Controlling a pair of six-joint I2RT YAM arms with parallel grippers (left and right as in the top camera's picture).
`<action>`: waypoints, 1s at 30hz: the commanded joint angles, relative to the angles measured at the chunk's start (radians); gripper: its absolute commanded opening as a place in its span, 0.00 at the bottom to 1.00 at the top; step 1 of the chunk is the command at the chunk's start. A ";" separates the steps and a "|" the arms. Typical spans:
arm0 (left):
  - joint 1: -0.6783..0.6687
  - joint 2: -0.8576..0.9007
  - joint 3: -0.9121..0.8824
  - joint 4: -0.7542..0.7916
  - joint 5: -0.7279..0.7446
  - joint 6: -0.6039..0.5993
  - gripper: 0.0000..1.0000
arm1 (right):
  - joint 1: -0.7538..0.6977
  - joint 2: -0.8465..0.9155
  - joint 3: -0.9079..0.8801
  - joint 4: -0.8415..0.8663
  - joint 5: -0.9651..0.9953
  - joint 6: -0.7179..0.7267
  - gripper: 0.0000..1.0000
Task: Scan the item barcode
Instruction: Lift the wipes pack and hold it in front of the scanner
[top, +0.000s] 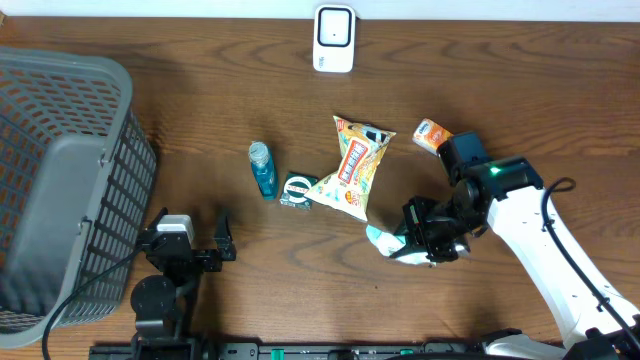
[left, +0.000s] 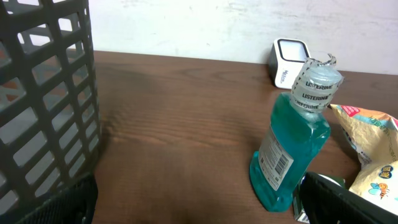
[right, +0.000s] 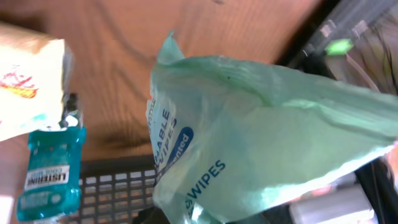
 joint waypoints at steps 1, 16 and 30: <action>0.005 -0.001 -0.016 -0.027 0.013 0.013 1.00 | 0.003 -0.003 0.002 0.050 0.094 -0.152 0.01; 0.005 -0.001 -0.016 -0.027 0.013 0.013 1.00 | 0.150 0.035 0.002 0.867 0.805 -0.318 0.01; 0.005 -0.001 -0.016 -0.027 0.013 0.013 1.00 | 0.188 0.554 0.046 2.009 0.979 -0.693 0.01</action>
